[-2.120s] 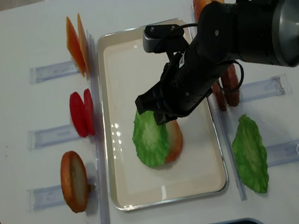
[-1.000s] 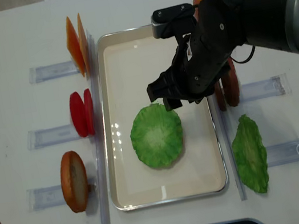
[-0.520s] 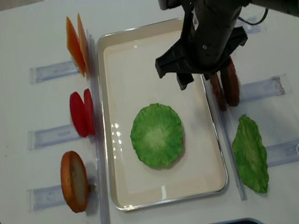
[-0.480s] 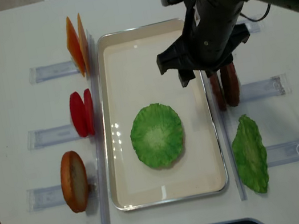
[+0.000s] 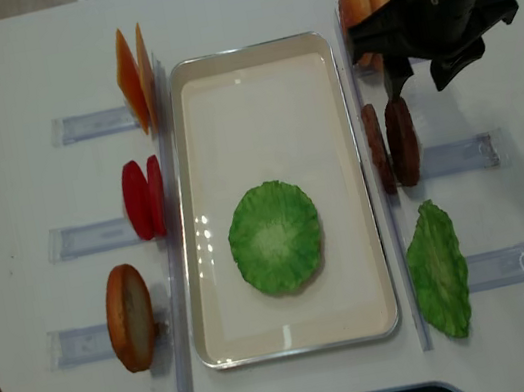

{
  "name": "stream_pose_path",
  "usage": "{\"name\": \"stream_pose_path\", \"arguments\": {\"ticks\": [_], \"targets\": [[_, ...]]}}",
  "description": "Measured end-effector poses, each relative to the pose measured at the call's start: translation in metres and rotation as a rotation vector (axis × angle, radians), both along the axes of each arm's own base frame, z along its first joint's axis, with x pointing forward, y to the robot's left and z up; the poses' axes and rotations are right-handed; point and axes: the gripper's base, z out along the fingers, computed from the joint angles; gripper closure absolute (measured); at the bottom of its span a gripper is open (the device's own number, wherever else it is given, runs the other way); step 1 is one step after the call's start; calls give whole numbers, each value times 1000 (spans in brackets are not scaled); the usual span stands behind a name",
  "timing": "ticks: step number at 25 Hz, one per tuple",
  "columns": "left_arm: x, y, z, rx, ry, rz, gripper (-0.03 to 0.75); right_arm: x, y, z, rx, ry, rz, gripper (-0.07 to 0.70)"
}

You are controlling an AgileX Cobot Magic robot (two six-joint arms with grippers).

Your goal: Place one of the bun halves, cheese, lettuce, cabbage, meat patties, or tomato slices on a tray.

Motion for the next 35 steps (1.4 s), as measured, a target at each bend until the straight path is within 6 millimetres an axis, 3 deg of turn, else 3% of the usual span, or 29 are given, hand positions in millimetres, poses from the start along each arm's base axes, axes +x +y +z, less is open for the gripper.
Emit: {"name": "stream_pose_path", "arguments": {"ticks": [16, 32, 35], "targets": [[0, 0, 0, 0, 0, 0, 181, 30, -116, 0, -24, -13, -197, 202], [0, 0, 0, 0, 0, 0, 181, 30, -122, 0, -34, -21, -142, 202], [0, 0, 0, 0, 0, 0, 181, 21, -123, 2, -37, -23, -134, 202]]}}
